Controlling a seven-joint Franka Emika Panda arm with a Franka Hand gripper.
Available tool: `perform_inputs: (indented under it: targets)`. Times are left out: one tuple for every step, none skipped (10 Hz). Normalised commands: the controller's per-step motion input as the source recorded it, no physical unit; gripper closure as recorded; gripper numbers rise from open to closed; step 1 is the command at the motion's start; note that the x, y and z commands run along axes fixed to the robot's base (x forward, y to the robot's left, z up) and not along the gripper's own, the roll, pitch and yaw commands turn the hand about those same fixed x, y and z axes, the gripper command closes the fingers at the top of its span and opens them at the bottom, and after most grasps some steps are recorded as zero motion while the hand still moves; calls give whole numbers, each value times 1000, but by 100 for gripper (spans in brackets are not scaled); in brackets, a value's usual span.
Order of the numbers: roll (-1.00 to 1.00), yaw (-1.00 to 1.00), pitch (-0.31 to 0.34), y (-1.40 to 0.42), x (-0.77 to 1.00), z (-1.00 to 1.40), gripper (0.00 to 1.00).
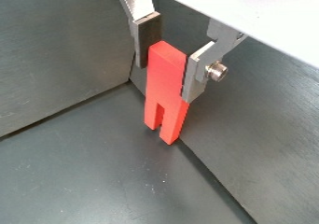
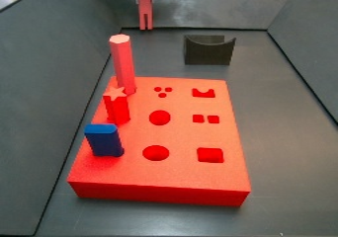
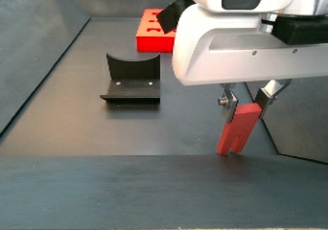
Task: Pick up the double-square object. Move up. Move to above the board. Insert the double-square object.
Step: Move up, then move to above the board.
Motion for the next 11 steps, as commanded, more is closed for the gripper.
perform_inputs:
  targets:
    - [0,0,0,0,0,833,100]
    - [23,-43,8,22,1,750,100]
    - [42,-50,31,23,-10,626,100]
    - [63,-40,59,10,-12,437,100]
    - [74,-27,76,7,-11,293,100]
    - [414,-76,96,-54,190,1000,100]
    - [406,-55,111,-59,196,1000,100]
    - [320,-11,140,-60,177,1000,100]
    - [236,8,133,-56,164,1000,100]
    - [171,19,122,-52,151,1000,100]
    - [139,28,112,-51,140,1000,100]
